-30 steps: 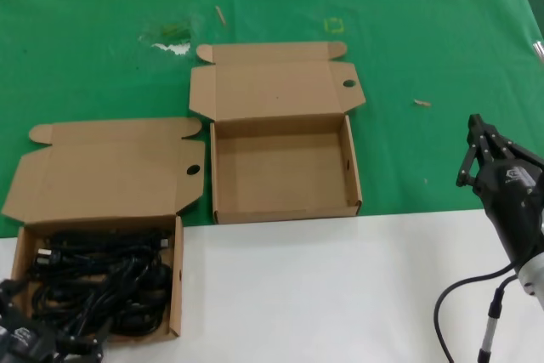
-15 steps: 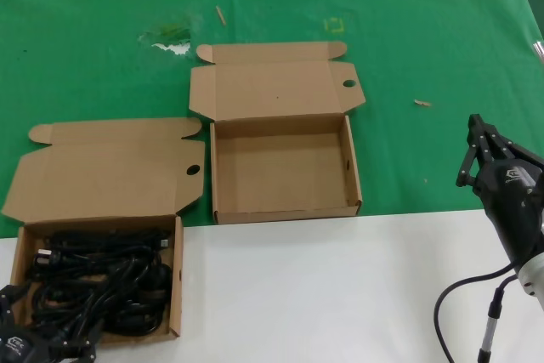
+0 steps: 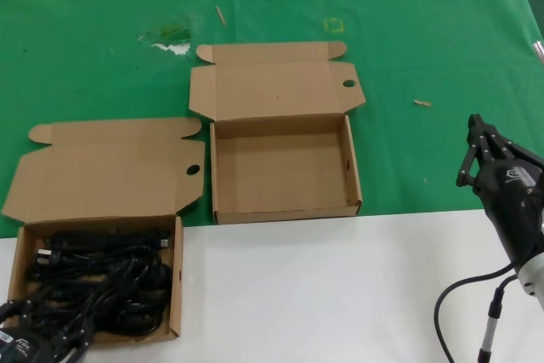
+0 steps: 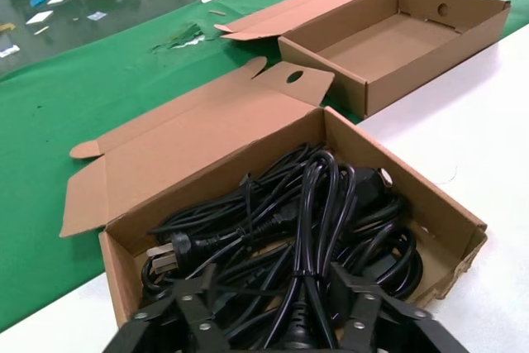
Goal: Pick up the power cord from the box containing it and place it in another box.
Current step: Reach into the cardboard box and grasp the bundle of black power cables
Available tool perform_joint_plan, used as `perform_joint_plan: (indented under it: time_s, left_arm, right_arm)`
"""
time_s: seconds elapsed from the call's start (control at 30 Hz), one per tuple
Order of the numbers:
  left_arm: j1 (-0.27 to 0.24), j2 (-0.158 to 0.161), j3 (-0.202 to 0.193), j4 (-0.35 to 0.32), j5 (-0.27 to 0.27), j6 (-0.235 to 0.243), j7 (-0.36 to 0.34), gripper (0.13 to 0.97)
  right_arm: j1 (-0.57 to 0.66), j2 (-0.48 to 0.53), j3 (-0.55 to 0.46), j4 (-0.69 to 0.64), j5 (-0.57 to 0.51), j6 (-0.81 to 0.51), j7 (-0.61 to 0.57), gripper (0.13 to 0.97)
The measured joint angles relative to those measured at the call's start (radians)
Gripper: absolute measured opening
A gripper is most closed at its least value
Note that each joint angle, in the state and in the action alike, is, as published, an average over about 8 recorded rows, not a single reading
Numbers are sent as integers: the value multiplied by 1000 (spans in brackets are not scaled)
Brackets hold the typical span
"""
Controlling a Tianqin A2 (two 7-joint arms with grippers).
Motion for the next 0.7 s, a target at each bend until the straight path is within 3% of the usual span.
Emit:
perform_joint_plan:
  time_s: [0.07, 0.2, 0.3, 0.47, 0.7]
  left_arm:
    - [-5, 0, 6, 6, 11, -1, -11, 500]
    - [-12, 3, 9, 15, 31, 4, -29, 500]
    - [-13, 8, 6, 19, 47, 11, -40, 433]
    - [-10, 21, -3, 19, 72, 27, -54, 320]
    - [0, 42, -26, 10, 102, 52, -66, 248]
  right_arm:
    - [0, 0, 0, 0, 0, 0, 0, 138]
    - [0, 0, 0, 0, 0, 0, 0, 138]
    - [0, 0, 0, 0, 0, 0, 0, 138]
    - [0, 0, 0, 0, 0, 0, 0, 138]
    - [0, 0, 0, 0, 0, 0, 0, 138]
